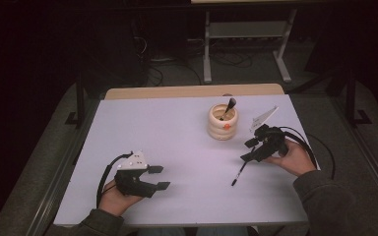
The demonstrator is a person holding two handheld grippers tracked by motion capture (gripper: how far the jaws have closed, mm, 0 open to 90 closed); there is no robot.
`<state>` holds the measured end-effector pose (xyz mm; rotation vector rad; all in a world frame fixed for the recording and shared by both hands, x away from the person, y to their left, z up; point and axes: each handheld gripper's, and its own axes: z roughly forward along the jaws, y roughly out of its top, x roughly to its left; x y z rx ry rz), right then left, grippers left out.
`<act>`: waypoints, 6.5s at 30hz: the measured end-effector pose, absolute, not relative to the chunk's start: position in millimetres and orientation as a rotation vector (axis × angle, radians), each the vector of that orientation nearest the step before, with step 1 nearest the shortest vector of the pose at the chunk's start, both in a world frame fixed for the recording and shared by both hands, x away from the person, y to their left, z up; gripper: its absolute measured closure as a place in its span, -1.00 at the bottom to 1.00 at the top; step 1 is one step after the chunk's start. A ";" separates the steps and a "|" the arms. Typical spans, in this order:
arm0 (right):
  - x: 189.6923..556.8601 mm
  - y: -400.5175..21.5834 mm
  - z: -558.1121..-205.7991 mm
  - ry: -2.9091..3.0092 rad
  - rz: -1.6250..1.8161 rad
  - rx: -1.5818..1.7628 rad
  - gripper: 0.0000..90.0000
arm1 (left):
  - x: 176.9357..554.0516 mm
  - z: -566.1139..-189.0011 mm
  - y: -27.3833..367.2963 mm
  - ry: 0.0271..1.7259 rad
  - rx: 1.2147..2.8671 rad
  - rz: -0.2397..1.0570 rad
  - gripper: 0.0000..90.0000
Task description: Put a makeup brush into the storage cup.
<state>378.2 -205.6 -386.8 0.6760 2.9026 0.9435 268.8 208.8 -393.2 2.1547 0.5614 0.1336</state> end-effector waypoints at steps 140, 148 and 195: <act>317.4 -100.6 -342.4 2.916 1.391 0.223 0.89 | 264.2 -387.5 194.4 0.492 2.108 0.064 -0.10; 316.8 -87.1 -344.5 2.914 1.434 0.239 0.89 | 264.6 -387.7 191.4 0.475 2.118 0.060 -0.10; 306.3 -62.2 -347.7 2.530 1.776 0.433 0.89 | 291.4 -377.1 158.9 0.610 1.924 -0.097 0.64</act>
